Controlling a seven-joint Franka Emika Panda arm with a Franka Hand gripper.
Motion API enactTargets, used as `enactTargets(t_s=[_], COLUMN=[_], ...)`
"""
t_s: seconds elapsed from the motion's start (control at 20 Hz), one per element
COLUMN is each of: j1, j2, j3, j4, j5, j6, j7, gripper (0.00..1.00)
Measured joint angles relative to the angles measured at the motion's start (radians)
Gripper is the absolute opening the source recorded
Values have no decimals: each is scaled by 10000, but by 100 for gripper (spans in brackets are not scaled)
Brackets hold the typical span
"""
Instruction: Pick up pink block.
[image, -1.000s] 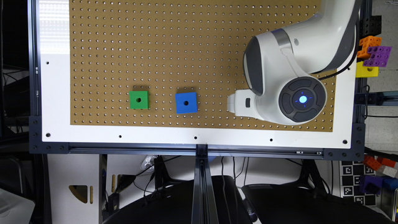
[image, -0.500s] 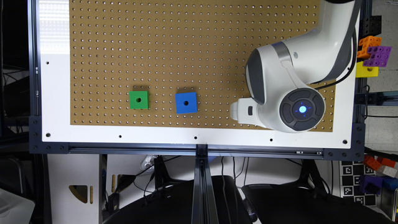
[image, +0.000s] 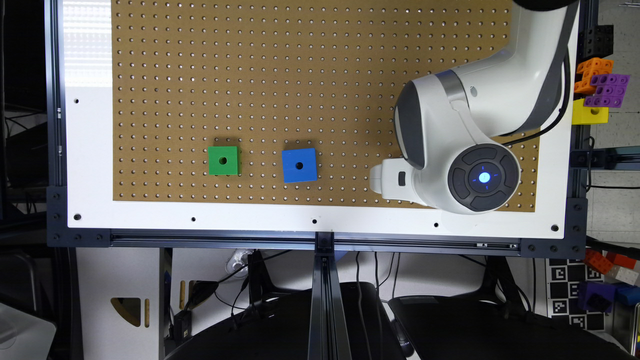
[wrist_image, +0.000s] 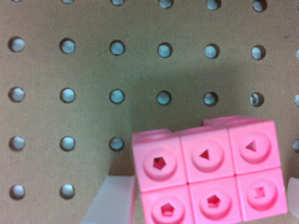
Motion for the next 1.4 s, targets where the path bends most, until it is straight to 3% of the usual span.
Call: enactTargets(t_s=[0.45,0.5,1.4], j1=[4,0,-4], j2=[0,-3,-19], j3=[0,-1,-23], j4=[0,-1,-2], j5=[0,0,0], j6=[0,2,-111], j7=[0,-1,0], gripper=[100,0,0])
